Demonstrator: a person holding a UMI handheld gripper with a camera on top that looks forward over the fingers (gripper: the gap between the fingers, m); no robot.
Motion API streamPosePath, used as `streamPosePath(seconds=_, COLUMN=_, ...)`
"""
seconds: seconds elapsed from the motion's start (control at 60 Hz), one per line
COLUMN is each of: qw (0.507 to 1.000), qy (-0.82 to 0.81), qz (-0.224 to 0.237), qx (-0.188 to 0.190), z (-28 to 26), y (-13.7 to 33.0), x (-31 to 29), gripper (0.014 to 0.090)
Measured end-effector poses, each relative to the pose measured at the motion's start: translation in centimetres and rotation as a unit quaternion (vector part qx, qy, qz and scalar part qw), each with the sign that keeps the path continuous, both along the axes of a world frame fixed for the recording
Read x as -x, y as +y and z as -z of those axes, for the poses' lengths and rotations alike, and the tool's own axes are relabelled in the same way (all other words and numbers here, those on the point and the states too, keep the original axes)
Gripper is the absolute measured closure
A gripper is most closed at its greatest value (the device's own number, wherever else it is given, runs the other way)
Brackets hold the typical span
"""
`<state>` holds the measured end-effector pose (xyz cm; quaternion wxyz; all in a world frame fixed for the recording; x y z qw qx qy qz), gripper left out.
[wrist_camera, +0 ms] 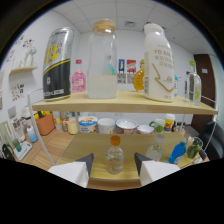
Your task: Make me a cup of Vodka Sunrise.
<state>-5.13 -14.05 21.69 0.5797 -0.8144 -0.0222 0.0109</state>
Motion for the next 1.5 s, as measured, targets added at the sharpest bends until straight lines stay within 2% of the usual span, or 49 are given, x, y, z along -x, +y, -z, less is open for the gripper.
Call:
streamPosePath(seconds=0.1, qw=1.0, qy=0.007, qz=0.012, qx=0.028, z=1.8, y=2.0, x=0.1, gripper=0.037)
streamPosePath(seconds=0.167, qw=0.999, qy=0.01, qz=0.021, qx=0.041, z=2.8, y=2.9, x=-0.1, gripper=0.0514)
streamPosePath(seconds=0.267, qw=0.998, qy=0.008, qz=0.029, qx=0.055, z=3.9, y=3.3, x=-0.4, gripper=0.0673)
streamPosePath(seconds=0.65, qw=0.999, qy=-0.003, qz=0.003, qx=0.041, z=2.3, y=2.3, x=0.1, gripper=0.0691)
streamPosePath(seconds=0.967, qw=0.999, qy=0.038, qz=-0.004, qx=0.009, z=-2.0, y=-3.6, x=0.1, gripper=0.069)
streamPosePath(seconds=1.233, qw=0.999, qy=0.043, qz=0.007, qx=0.028, z=1.0, y=-7.1, x=-0.6, gripper=0.069)
streamPosePath(seconds=1.5, qw=0.997, qy=0.041, qz=0.017, qx=0.059, z=7.5, y=-6.5, x=-0.5, gripper=0.0693)
